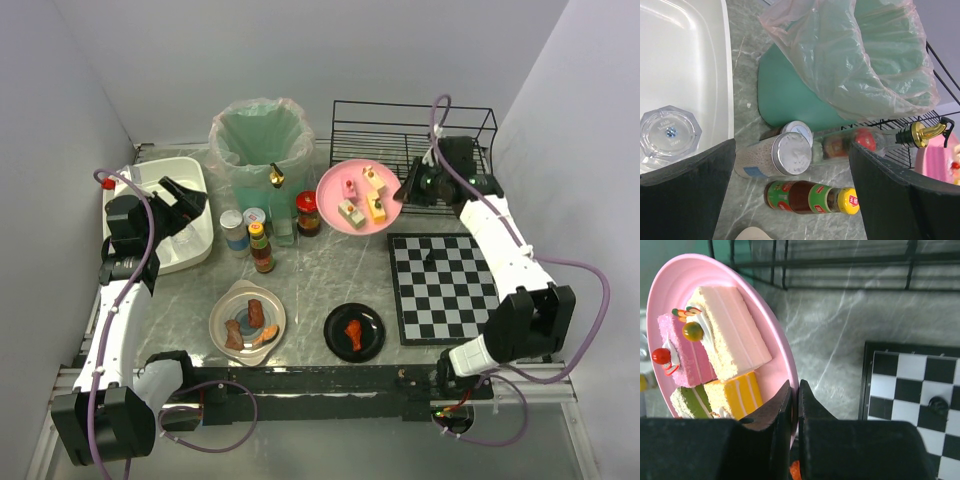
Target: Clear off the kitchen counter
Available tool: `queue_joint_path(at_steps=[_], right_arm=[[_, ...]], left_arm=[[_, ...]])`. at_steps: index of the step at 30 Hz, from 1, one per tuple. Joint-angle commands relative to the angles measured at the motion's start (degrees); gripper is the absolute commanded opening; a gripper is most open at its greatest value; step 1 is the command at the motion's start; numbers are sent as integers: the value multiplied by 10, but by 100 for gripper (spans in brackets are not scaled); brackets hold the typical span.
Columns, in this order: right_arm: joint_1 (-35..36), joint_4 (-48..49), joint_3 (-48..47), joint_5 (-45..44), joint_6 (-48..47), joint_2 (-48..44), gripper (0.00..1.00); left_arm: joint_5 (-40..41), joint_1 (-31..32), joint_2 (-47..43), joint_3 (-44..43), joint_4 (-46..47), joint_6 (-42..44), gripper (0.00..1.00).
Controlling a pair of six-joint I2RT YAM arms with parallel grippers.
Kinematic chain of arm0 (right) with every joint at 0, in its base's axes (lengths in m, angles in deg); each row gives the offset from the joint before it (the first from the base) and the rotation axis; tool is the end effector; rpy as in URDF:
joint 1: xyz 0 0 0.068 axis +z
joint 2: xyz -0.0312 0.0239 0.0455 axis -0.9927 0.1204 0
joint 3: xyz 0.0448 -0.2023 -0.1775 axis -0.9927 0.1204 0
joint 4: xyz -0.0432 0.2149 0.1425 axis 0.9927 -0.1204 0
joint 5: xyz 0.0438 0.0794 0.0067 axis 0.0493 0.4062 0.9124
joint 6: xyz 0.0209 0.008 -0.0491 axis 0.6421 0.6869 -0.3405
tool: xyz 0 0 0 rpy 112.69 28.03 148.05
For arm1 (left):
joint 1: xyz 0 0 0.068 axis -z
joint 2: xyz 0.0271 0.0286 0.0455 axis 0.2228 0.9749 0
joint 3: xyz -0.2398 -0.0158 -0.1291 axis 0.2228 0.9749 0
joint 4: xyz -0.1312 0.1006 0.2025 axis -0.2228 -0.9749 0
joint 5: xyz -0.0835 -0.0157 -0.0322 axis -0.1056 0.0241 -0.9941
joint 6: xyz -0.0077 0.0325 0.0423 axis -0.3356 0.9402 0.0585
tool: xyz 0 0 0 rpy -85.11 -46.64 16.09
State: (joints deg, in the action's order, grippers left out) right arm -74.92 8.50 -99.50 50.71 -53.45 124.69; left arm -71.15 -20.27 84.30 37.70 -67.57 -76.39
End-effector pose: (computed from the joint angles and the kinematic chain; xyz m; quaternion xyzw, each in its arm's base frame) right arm 0.3113 0.0550 0.3449 0.0357 0.9008 0.2323 0.3651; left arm 0.2238 0.0205 0.3204 -0.2410 0.7576 -0.2524 0.5515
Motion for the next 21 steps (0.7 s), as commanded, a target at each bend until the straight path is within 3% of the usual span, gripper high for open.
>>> queue_joint_path(at_steps=[1, 10, 17, 21], right_arm=[[-23, -22, -92, 15, 6, 31, 0], [-33, -105, -310, 12, 14, 142, 0], [-33, -178, -537, 28, 56, 252, 0], [-33, -168, -590, 42, 95, 284, 0]], left_arm=[[-16, 1, -3, -7, 22, -2, 99], [-20, 0, 1, -8, 22, -2, 99], [-27, 0, 3, -11, 22, -2, 99], [-30, 0, 4, -8, 23, -4, 99]])
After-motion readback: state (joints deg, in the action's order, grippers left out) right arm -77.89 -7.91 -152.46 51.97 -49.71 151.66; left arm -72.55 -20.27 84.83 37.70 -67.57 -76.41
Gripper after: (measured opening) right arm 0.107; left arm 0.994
